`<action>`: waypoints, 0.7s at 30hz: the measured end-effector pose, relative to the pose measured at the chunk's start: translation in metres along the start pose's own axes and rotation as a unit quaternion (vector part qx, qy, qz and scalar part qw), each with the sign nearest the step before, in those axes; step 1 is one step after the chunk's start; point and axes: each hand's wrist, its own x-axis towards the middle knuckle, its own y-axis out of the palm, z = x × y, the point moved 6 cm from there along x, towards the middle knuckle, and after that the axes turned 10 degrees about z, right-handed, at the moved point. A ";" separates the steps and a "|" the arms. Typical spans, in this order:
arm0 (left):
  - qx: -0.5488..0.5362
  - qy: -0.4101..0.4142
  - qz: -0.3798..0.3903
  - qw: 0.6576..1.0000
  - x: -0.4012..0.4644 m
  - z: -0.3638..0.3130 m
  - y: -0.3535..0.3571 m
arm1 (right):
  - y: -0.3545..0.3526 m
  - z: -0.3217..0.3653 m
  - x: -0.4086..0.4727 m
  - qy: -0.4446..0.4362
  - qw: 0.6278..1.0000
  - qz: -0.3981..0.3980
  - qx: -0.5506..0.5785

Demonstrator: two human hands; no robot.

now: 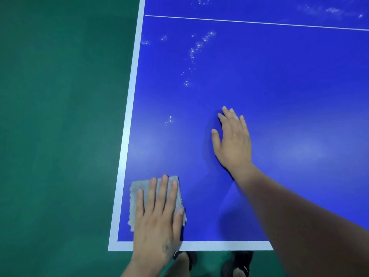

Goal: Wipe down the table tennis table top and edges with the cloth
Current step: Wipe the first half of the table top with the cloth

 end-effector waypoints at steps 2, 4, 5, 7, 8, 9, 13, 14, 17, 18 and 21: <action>0.003 0.023 0.011 1.000 -0.004 -0.012 0.005 | 0.008 0.003 0.001 0.021 1.000 -0.003 0.003; -0.005 0.056 0.021 0.998 0.006 -0.024 0.005 | 0.010 0.001 0.000 0.031 0.999 -0.017 0.013; -0.009 0.074 0.026 0.997 0.014 -0.029 0.004 | 0.010 0.000 0.000 0.034 0.999 -0.020 0.018; -0.011 0.104 0.029 0.994 0.036 -0.038 -0.002 | 0.009 -0.002 0.001 0.040 0.999 -0.019 0.023; -0.012 0.114 0.027 0.993 0.050 -0.041 -0.006 | 0.009 -0.002 0.002 0.041 0.999 -0.019 0.025; -0.013 0.122 0.024 0.992 0.066 -0.043 -0.009 | 0.009 -0.002 0.002 0.041 0.999 -0.022 0.028; 0.005 0.143 0.008 0.990 0.134 -0.041 -0.022 | 0.010 -0.003 0.003 0.030 0.998 -0.042 0.039; 0.014 0.147 0.006 0.989 0.149 -0.040 -0.025 | 0.011 -0.004 0.003 0.028 0.998 -0.047 0.042; 0.029 0.130 -0.006 0.991 0.187 -0.028 -0.036 | 0.011 -0.004 0.004 0.021 0.997 -0.053 0.046; 0.030 0.113 -0.011 0.993 0.197 -0.021 -0.040 | 0.011 -0.004 0.004 0.018 0.997 -0.052 0.045; 0.022 0.039 -0.021 0.999 0.217 0.005 -0.051 | 0.010 -0.003 0.005 0.019 0.998 -0.045 0.046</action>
